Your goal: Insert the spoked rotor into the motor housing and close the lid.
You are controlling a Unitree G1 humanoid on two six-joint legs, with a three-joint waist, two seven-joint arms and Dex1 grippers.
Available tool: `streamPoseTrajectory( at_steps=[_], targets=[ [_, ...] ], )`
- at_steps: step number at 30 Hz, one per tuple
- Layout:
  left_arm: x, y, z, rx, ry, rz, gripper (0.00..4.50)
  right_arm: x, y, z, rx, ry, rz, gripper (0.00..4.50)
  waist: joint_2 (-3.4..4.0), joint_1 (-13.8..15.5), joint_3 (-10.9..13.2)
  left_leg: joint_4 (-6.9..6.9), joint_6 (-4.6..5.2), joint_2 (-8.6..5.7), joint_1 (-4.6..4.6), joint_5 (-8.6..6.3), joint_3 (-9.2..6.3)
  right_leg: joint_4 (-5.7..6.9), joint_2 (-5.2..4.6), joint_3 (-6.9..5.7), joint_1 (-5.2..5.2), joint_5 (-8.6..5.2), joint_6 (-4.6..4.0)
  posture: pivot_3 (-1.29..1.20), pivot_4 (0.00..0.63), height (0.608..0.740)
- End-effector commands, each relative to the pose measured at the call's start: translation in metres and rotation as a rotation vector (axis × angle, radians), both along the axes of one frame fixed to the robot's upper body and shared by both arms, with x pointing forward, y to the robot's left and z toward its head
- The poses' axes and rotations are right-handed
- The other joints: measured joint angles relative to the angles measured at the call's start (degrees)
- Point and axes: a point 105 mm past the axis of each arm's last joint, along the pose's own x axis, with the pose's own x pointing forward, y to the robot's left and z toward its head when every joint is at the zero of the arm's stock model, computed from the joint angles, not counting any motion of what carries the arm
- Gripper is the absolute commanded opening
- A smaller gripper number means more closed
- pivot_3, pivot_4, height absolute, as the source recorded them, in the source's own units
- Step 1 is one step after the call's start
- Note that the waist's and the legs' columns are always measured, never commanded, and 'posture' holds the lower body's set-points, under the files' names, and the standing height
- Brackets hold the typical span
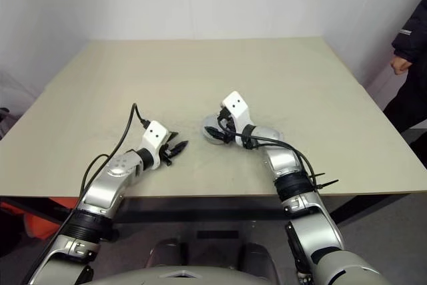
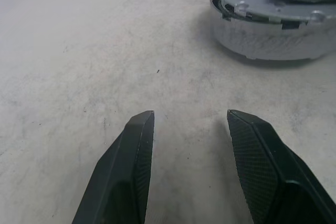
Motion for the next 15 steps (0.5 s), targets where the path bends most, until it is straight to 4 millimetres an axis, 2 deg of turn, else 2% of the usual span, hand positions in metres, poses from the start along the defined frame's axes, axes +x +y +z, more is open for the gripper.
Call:
streamPoseTrajectory(
  at_steps=[1, 6, 9, 15],
  targets=[
    [0.004, 0.001, 0.012, 0.002, -0.046, -0.002, 2.32, 0.007, -0.001, 0.029, 0.047, -0.076, -0.006, 3.15, 0.00, 0.0, 0.0, 0.00, 0.00, 0.00, 0.00, 0.00, 0.00, 0.00, 0.00, 0.00, 0.00, 0.00, 0.00, 0.00, 0.000, 0.740],
    [0.004, 0.002, 0.012, 0.005, -0.045, -0.003, 2.32, 0.008, -0.004, 0.024, 0.047, -0.047, -0.021, 3.15, 0.00, 0.0, 0.0, 0.00, 0.01, 0.00, -0.01, 0.00, 0.00, 0.00, 0.00, 0.00, -0.01, 0.00, 0.00, 0.00, 0.000, 0.740],
    [0.003, 0.002, 0.011, 0.008, -0.043, -0.004, 2.32, 0.006, -0.002, 0.031, 0.106, -0.022, -0.008, 3.15, 0.00, 0.0, 0.0, 0.00, 0.02, 0.00, -0.02, -0.02, 0.00, -0.01, 0.00, 0.00, -0.01, 0.00, -0.01, 0.00, 0.000, 0.740],
    [0.003, 0.001, 0.011, 0.009, -0.043, -0.006, 2.32, 0.007, -0.003, 0.021, 0.037, -0.032, -0.022, 3.15, 0.00, 0.0, 0.0, 0.00, 0.04, 0.00, -0.02, -0.03, 0.00, -0.01, 0.00, 0.00, -0.01, 0.01, -0.02, 0.00, 0.000, 0.740]
  ],
)
